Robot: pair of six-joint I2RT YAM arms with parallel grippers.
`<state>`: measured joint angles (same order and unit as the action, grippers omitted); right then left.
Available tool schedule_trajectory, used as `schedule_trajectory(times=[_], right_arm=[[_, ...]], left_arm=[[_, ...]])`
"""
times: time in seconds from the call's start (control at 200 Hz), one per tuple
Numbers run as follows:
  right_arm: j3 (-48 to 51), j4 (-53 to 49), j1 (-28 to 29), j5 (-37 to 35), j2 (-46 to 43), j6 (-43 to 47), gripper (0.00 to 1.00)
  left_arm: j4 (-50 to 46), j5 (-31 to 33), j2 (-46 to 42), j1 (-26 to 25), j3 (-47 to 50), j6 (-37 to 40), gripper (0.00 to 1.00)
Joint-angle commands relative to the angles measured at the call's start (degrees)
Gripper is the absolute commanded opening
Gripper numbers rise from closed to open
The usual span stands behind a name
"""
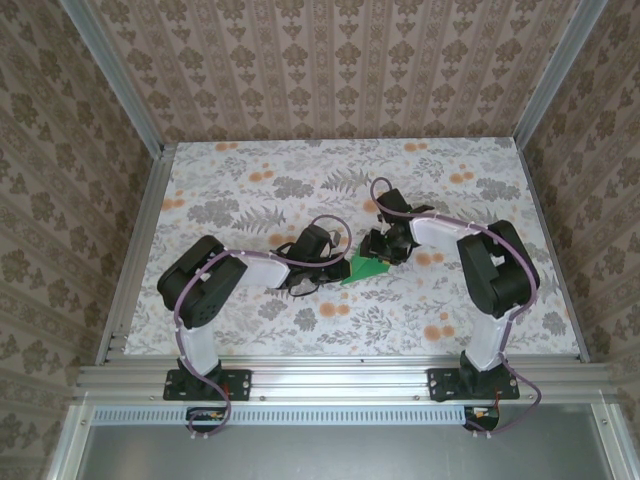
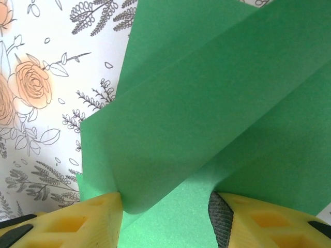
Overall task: Fold a paper plane with a square sheet of paper (pick it up from the middle)
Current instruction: Fourth fold the wing at the center of the table.
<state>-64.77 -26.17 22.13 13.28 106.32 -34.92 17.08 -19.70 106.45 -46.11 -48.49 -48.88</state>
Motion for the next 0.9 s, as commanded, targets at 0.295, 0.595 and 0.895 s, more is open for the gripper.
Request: schedule_trajectory(times=[0.295,0.595,0.895], right_arm=[[-4.03,-12.50,-0.33,-11.64,8.88,-3.58,0.52],[-5.27,-16.10,0.19,-15.44,11.83,-4.37,0.53],[-5.71,-16.26,0.63,-15.91,14.20,-4.19,0.60]], left_arm=[[-6.87,-0.37,0.70,-0.10,0.26,0.78,0.02],[-4.69,-4.05,-3.61,0.32,-1.23,0.46,0.06],[-2.55,-3.88,-3.82,0.93,-1.54,-1.37,0.07]])
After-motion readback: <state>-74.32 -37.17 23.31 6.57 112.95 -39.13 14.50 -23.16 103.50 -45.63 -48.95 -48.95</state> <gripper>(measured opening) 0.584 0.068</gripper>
